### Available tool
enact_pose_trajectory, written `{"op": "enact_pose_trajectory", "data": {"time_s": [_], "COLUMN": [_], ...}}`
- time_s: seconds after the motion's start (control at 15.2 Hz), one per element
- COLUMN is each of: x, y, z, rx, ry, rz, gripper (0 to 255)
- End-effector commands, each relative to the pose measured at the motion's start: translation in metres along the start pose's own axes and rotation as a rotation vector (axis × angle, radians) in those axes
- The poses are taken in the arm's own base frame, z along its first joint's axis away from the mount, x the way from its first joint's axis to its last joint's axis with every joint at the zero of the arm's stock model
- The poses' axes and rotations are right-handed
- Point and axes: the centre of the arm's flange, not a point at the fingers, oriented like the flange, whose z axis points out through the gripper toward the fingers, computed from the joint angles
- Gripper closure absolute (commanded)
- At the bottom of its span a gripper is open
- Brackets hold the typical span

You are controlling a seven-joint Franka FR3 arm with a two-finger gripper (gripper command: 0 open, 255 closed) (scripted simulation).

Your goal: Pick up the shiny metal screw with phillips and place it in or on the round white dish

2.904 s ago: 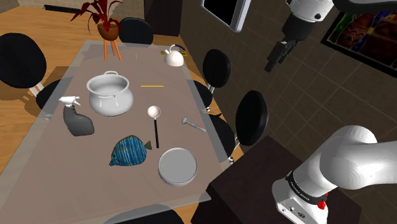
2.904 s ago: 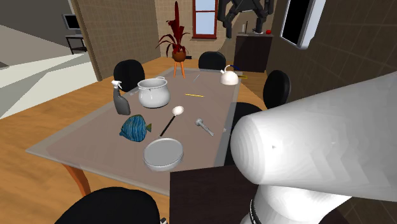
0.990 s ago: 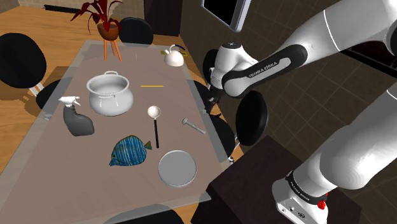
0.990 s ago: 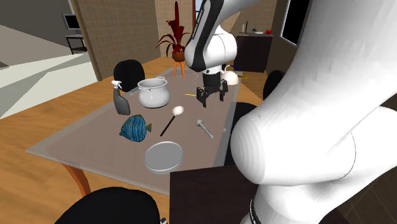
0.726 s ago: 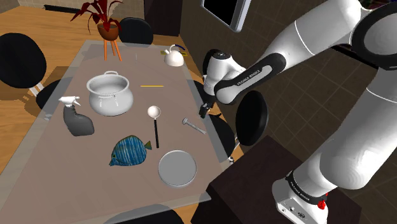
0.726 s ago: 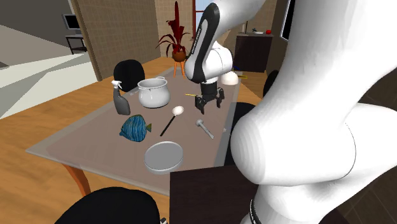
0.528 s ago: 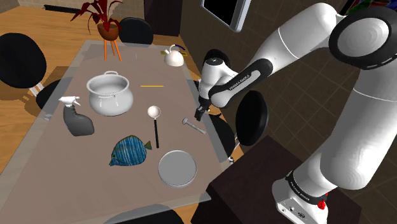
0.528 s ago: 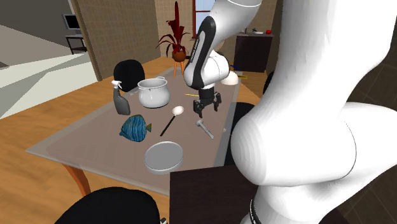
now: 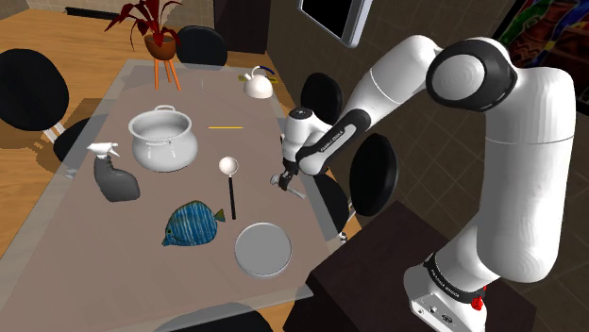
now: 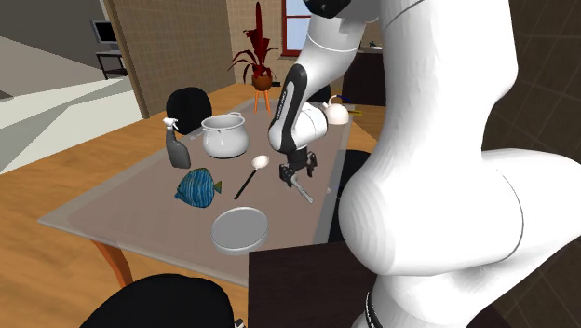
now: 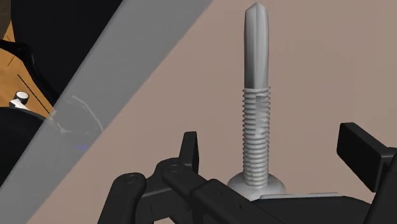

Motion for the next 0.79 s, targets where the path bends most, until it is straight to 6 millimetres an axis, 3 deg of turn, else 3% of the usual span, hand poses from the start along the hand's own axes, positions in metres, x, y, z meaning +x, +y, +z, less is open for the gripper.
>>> {"op": "enact_pose_trajectory", "data": {"time_s": [0.0, 0.26, 0.73], "x": [0.001, 0.001, 0.001], "y": [0.000, 0.000, 0.000], "z": [0.011, 0.030, 0.030], "rx": [0.000, 0.000, 0.000], "ry": [0.000, 0.000, 0.000], "rz": [-0.001, -0.001, -0.001], "gripper": [0, 0, 0]}}
